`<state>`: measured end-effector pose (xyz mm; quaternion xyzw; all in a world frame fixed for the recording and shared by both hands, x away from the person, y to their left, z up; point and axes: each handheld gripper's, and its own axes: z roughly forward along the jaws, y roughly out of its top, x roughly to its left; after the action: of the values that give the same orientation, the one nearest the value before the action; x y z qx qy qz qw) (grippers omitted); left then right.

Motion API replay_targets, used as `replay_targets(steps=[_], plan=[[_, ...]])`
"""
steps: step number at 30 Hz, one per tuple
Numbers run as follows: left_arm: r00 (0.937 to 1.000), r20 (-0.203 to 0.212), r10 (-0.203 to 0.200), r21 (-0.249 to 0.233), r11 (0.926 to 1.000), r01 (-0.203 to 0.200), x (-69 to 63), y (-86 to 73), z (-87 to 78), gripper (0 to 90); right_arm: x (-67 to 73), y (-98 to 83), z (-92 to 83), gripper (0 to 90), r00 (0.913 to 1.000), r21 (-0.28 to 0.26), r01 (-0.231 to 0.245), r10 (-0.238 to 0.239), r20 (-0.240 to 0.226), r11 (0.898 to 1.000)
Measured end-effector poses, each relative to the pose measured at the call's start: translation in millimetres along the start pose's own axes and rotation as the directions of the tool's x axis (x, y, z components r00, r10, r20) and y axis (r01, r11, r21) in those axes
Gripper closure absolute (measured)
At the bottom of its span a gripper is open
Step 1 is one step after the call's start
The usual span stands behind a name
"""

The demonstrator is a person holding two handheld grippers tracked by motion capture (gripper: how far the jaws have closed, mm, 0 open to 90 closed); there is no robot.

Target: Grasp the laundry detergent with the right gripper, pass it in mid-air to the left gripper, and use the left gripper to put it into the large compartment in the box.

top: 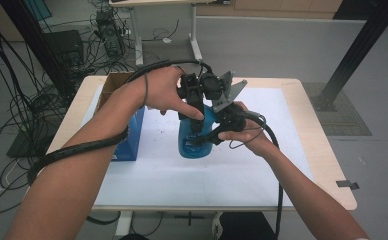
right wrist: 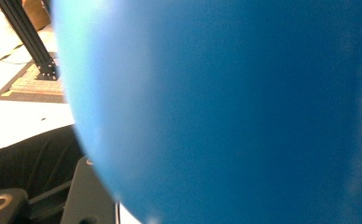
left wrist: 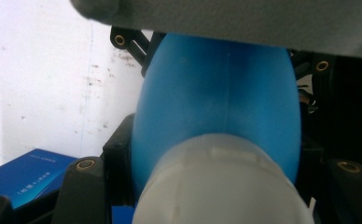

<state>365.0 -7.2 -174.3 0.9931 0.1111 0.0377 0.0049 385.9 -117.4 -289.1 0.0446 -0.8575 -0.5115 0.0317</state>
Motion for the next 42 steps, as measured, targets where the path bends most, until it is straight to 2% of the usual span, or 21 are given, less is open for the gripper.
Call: replay_targets(steps=[3, 8, 12, 18, 19, 22, 42], plan=[[1.0000, 0.002, -0.007, -0.009, 0.9999, 0.007, 0.0, 0.7, 0.0, 37.5, 0.6, -0.8, -1.8, 42.8, 0.9998, -0.004, -0.019, 0.019, -0.008, 1.000], [1.0000, 0.002, -0.005, -0.010, 0.9999, 0.005, 0.3, 2.0, -0.2, 37.5, -0.5, -1.8, -2.9, 42.8, 1.0000, -0.002, -0.007, 0.007, 0.002, 1.000], [1.0000, 0.005, -0.007, -0.005, 1.0000, 0.007, 0.9, 2.6, -0.2, 37.5, 0.0, -1.8, -3.1, 42.8, 0.9998, -0.008, -0.018, 0.018, -0.007, 1.000], [0.9999, 0.006, -0.009, -0.002, 1.0000, 0.009, 1.3, 3.2, -0.7, 37.5, -1.0, -2.1, -3.3, 42.7, 1.0000, -0.004, -0.008, 0.008, -0.001, 1.000], [0.9999, 0.005, -0.012, -0.008, 0.9999, 0.012, 1.1, 3.0, -0.6, 37.5, -0.4, -1.9, -3.7, 42.7, 0.9997, -0.011, -0.022, 0.022, -0.009, 1.000], [0.9999, 0.006, -0.012, -0.005, 0.9999, 0.012, 1.2, 3.3, -1.4, 37.5, -1.0, -2.0, -3.8, 42.6, 1.0000, -0.008, -0.009, 0.009, -0.003, 1.000], [0.9998, 0.002, -0.020, -0.002, 0.9998, 0.020, 2.1, 3.7, -2.5, 37.4, -2.1, -1.8, -4.0, 42.4, 0.9998, -0.024, -0.016, 0.016, -0.007, 1.000]])
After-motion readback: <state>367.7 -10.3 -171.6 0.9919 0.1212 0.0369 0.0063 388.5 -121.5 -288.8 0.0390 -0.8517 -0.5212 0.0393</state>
